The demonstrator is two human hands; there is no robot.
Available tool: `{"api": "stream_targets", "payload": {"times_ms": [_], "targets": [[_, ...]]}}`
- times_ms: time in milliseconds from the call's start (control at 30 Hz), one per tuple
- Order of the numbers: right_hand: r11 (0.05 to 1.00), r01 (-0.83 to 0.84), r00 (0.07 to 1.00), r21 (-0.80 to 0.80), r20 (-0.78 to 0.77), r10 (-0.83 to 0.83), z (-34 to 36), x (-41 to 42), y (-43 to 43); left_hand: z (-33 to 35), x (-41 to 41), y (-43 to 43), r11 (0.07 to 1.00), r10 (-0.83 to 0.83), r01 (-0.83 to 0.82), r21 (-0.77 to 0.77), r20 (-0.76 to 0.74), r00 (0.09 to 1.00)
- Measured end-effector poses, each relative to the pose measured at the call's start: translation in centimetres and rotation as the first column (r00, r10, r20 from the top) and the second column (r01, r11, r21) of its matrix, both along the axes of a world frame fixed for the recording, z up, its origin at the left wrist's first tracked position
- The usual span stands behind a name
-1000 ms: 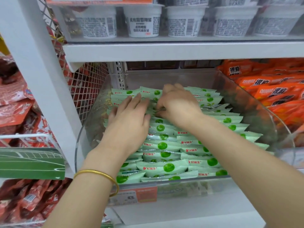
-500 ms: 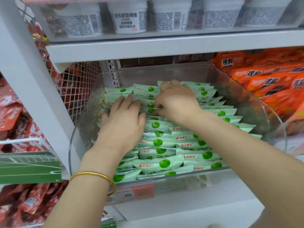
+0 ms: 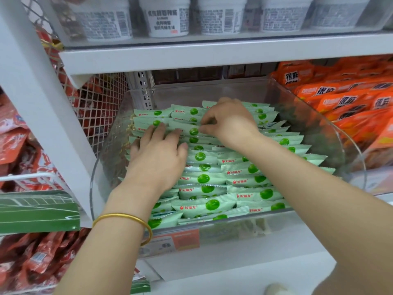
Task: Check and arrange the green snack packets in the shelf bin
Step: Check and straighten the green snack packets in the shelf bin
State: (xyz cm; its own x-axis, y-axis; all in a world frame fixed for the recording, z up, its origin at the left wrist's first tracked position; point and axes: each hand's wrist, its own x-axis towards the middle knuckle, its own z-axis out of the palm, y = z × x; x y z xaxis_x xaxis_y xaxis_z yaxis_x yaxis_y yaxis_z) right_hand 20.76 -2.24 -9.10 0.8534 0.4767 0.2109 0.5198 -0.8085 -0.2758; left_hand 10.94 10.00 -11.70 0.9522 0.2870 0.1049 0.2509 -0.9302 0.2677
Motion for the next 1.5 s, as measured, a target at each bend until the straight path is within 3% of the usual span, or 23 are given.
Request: {"api": "stream_targets", "payload": {"times_ms": [200, 333, 434, 534, 634, 767, 834, 934, 1067, 1234, 1334, 1501], "targets": [[0.994, -0.003, 1.0, -0.107, 0.012, 0.004, 0.2, 0.2, 1.4, 0.0, 0.1, 0.0, 1.0, 0.002, -0.002, 0.009, -0.015, 1.0], [0.993, 0.005, 0.997, 0.121, -0.079, 0.004, 0.1, 0.3, 1.5, 0.0, -0.1, 0.0, 1.0, 0.0, 0.001, 0.016, -0.01, 1.0], [0.937, 0.055, 0.994, 0.344, -0.107, -0.019, 0.7, 0.0, 1.2, 0.0, -0.2, -0.1, 1.0, 0.009, -0.009, 0.021, -0.003, 1.0], [0.791, 0.123, 0.987, 0.6, -0.158, -0.034, 1.2, -0.8, 0.3, 0.0, -0.2, 0.0, 0.999, 0.03, -0.025, -0.043, 0.101, 0.994], [0.529, 0.189, 0.968, 0.827, -0.248, 0.042, 1.4, -2.4, -1.5, 0.7, -0.3, 0.1, 0.971, 0.081, -0.004, -0.239, 0.312, 0.946], [0.299, 0.322, 0.914, 0.899, -0.377, 0.151, 1.2, -4.3, -4.7, 2.0, -1.2, -0.7, 0.879, 0.145, 0.102, -0.466, 0.464, 0.874], [0.231, 0.387, 0.878, 0.893, -0.433, 0.204, 0.9, -4.9, -6.1, 2.3, -1.7, -1.3, 0.759, 0.179, 0.187, -0.623, 0.477, 0.861], [0.297, 0.405, 0.832, 0.865, -0.483, 0.274, 0.5, -5.6, -7.6, 2.7, -2.5, -2.5, 0.567, 0.155, 0.309, -0.763, 0.468, 0.87], [0.383, 0.335, 0.813, 0.861, -0.47, 0.345, 0.3, -6.2, -8.5, 2.5, -3.6, -3.8, 0.579, -0.095, 0.401, -0.71, 0.43, 0.898], [0.317, 0.271, 0.835, 0.909, -0.385, 0.392, 0.4, -6.4, -9.1, 2.3, -4.4, -4.3, 0.59, -0.323, 0.536, -0.604, 0.432, 0.842], [0.293, 0.216, 0.863, 0.931, -0.323, 0.388, 0.3, -6.5, -9.4, 2.2, -4.5, -4.9, 0.551, -0.273, 0.547, -0.631, 0.483, 0.832], [0.432, -0.007, 0.933, 0.902, -0.149, 0.327, 0.2, -6.8, -9.3, 2.0, -3.9, -5.5, 0.458, -0.116, 0.523, -0.719, 0.534, 0.837]]}}
